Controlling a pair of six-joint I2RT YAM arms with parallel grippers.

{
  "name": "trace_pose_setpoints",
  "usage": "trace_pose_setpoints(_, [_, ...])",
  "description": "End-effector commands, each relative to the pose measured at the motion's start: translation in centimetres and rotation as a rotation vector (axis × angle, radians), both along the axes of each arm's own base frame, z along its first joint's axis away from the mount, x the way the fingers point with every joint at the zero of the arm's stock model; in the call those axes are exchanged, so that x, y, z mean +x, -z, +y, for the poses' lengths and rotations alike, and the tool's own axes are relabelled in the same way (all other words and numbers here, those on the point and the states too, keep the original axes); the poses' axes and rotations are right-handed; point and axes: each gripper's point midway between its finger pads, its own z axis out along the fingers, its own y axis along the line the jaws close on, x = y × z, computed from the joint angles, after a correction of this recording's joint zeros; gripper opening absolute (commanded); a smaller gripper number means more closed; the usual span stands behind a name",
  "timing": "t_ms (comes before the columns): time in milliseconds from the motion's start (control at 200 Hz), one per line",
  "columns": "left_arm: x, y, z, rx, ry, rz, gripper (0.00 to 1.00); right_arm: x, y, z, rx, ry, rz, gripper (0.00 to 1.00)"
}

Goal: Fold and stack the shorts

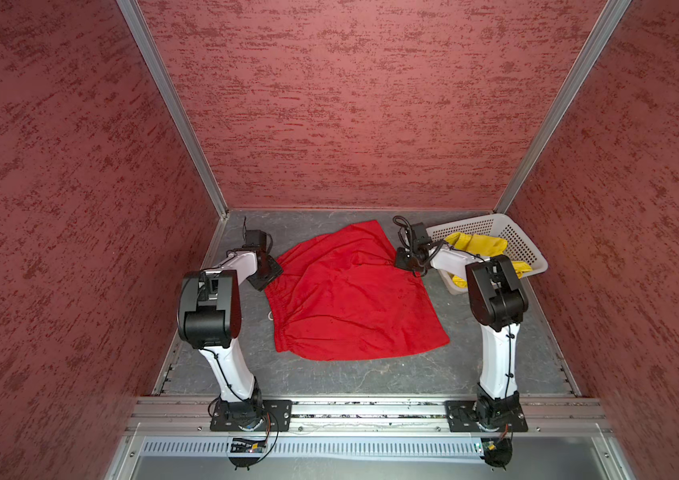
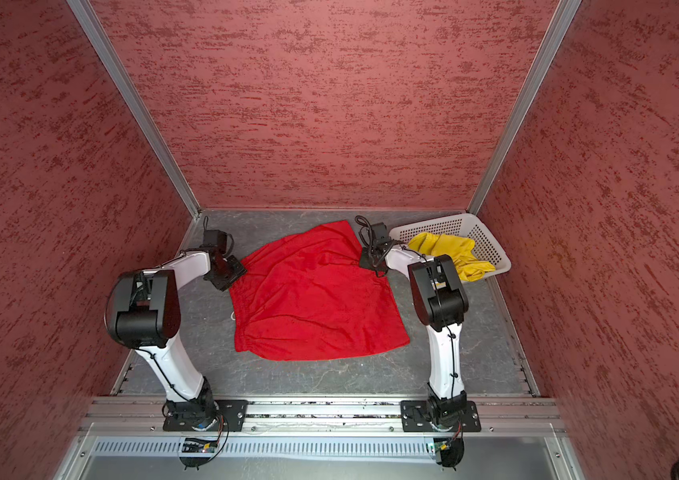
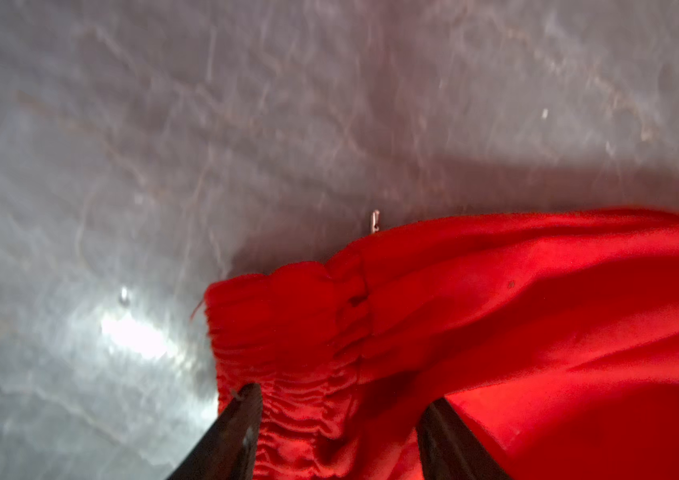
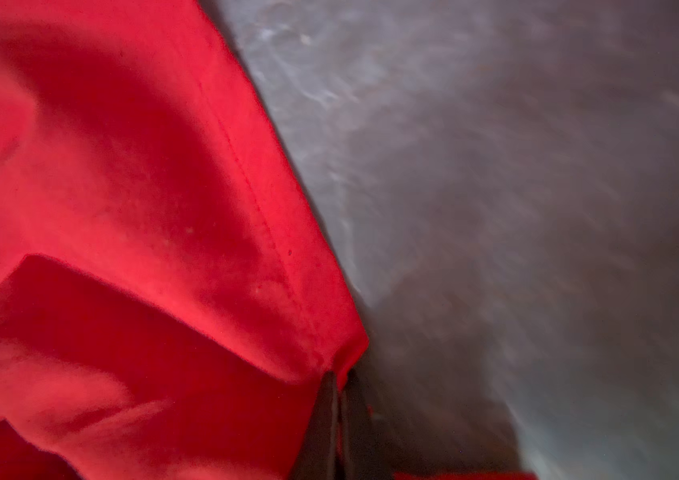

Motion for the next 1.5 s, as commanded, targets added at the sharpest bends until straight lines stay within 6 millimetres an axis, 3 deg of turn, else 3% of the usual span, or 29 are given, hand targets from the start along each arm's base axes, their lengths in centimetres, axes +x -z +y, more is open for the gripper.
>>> trace_pose_setpoints(0, [-1.4,2.1,1.9,0.051,-0.013,0.107,0.59,0.0,-0.9,-1.4,-0.010,0.090,-0.043,0.00])
trace_pose_setpoints(65, [-1.2,1.5,1.9,0.042,-0.014,0.102,0.59,0.3,-1.5,-1.0,0.005,0.084,-0.052,0.00])
trace_pose_setpoints(145, [-1.0,-0.1,1.2,0.017,-0.001,0.068,0.62,1.1,-3.0,-0.5,0.024,0.079,-0.083,0.11])
trace_pose_setpoints(346, [-0.2,-8.3,-1.8,0.007,0.075,-0.097,0.74,4.7,-10.4,1.0,0.030,0.049,-0.234,0.24])
trace_pose_setpoints(436, [0.3,-11.6,-3.1,0.014,0.099,-0.183,0.78,6.1,-12.1,2.7,0.032,0.016,-0.276,0.32])
trace_pose_setpoints(511, [0.8,-12.7,-4.6,-0.013,0.124,-0.220,0.78,7.2,-12.1,5.2,0.042,-0.035,-0.279,0.38])
trace_pose_setpoints(516, [0.9,-12.7,-4.7,-0.015,0.126,-0.220,0.78,7.2,-11.3,5.3,0.038,-0.039,-0.264,0.39])
trace_pose_setpoints(586, [1.2,-12.0,-6.0,-0.040,0.150,-0.208,0.68,8.0,-10.6,7.9,0.035,-0.094,-0.261,0.45])
trace_pose_setpoints(651, [1.3,-10.5,-6.7,-0.051,0.161,-0.176,0.51,8.8,-9.6,10.1,0.034,-0.134,-0.251,0.46])
trace_pose_setpoints(721, [1.2,-8.8,-7.1,-0.067,0.163,-0.137,0.41,9.6,-8.7,11.9,0.049,-0.164,-0.242,0.46])
trace_pose_setpoints(982, [1.4,-4.5,-6.9,-0.068,0.153,-0.080,0.38,12.1,-5.6,13.9,0.071,-0.180,-0.231,0.47])
trace_pose_setpoints(1092, [1.3,-2.6,-6.1,-0.062,0.135,-0.042,0.38,13.0,-3.6,13.4,0.059,-0.158,-0.215,0.48])
trace_pose_setpoints(1217, [1.0,-0.5,-5.0,-0.060,0.098,-0.003,0.38,14.0,-1.4,11.2,0.067,-0.084,-0.184,0.50])
trace_pose_setpoints(1493, [-0.9,3.3,-2.4,-0.037,0.057,0.093,0.36,15.9,0.6,5.7,0.101,0.055,-0.156,0.54])
